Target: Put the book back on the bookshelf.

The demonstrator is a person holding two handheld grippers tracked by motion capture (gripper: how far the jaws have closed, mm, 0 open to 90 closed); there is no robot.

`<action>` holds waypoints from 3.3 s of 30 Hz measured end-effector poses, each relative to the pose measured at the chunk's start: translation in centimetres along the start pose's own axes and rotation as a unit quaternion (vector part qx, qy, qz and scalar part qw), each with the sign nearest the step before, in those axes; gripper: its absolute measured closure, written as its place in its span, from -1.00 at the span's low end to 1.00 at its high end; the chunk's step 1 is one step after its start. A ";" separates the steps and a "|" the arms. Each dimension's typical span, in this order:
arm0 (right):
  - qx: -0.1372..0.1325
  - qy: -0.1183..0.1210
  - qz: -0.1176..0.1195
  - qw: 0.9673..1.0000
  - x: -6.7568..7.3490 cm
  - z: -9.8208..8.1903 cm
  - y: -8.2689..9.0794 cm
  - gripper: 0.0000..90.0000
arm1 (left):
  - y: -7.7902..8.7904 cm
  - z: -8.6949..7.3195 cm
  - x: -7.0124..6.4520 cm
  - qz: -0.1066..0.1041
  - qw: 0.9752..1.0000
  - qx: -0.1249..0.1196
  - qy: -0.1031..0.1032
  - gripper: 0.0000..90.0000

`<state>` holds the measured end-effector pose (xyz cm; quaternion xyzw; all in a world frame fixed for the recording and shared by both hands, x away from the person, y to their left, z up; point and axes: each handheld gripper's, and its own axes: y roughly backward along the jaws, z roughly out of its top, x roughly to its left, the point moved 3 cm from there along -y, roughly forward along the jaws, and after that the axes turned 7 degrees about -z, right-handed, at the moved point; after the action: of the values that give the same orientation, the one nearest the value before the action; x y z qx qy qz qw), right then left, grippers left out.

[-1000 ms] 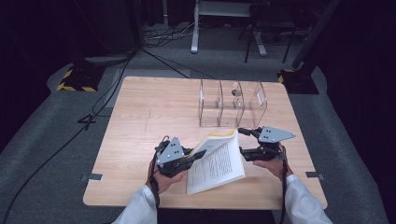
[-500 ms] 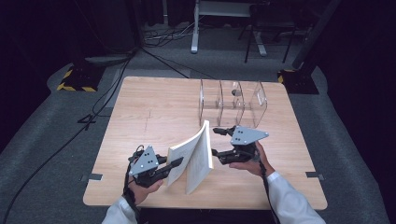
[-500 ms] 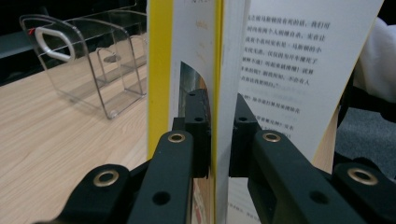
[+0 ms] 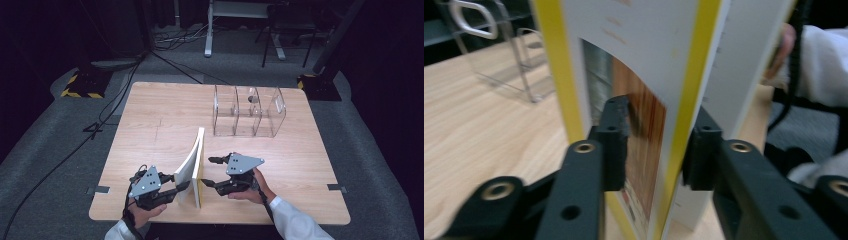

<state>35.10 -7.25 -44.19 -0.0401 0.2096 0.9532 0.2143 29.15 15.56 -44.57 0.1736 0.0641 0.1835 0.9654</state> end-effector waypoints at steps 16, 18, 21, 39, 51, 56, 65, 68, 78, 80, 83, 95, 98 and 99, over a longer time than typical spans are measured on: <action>-0.001 -0.020 -0.008 1.000 -0.5 -1.1 -0.8 -0.30 | -1.6 -1.0 -1.5 -0.005 0.999 0.015 0.038 -0.47; 0.001 -0.017 -0.008 1.000 -0.4 -1.1 -0.8 -0.30 | -1.9 -1.2 -1.8 0.001 0.999 0.021 0.037 -0.49; 0.005 -0.007 -0.010 1.000 -0.1 -1.2 -1.0 -0.30 | -2.7 -1.0 -2.0 0.013 0.999 0.022 0.034 -0.49; 0.008 -0.026 -0.021 0.999 -1.4 -1.2 -0.8 -0.31 | -3.8 -0.9 -1.8 0.070 0.997 -0.005 0.031 0.13; -0.001 -0.034 -0.035 0.999 -2.3 -0.9 -0.4 -0.31 | -1.8 -1.3 0.3 0.062 0.997 -0.013 0.037 0.67; 0.000 -0.045 -0.036 0.998 -3.8 -1.5 0.4 -0.35 | -1.0 -1.7 0.4 0.001 0.999 -0.018 0.037 0.67; -0.008 -0.026 0.063 0.998 -4.2 -1.7 1.6 -0.45 | -1.1 -1.6 0.3 -0.075 0.997 -0.011 0.019 0.66; -0.003 -0.025 0.084 0.996 -4.0 -2.1 1.2 -0.35 | -1.5 -1.4 0.7 -0.088 0.996 -0.009 0.015 0.66; -0.005 -0.005 0.116 0.993 -4.0 -3.3 1.4 0.38 | -1.3 -1.4 3.4 -0.073 0.997 0.004 0.020 0.53; -0.008 0.003 0.123 0.992 -3.9 -3.4 1.7 0.55 | -1.6 -1.5 3.9 -0.060 0.998 0.005 0.027 0.47; -0.009 0.007 0.124 0.992 -3.9 -3.5 2.1 0.69 | -2.1 -1.2 4.3 -0.050 0.998 0.007 0.029 0.41; -0.005 0.013 0.098 0.995 -3.4 -4.3 4.4 0.71 | -3.6 -0.6 4.4 -0.042 0.998 0.035 0.005 0.12; -0.002 0.019 0.094 0.995 -3.4 -4.4 4.9 0.71 | -3.5 -0.8 4.3 -0.048 0.998 0.038 0.008 0.21; -0.002 0.017 0.095 0.995 -3.4 -4.4 4.9 0.71 | -3.4 -0.8 4.3 -0.052 0.998 0.040 0.010 0.25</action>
<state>36.07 -14.44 -45.77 -0.0364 0.2139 0.9688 0.1193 34.13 14.41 -46.76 0.2071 0.0901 0.1322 0.9651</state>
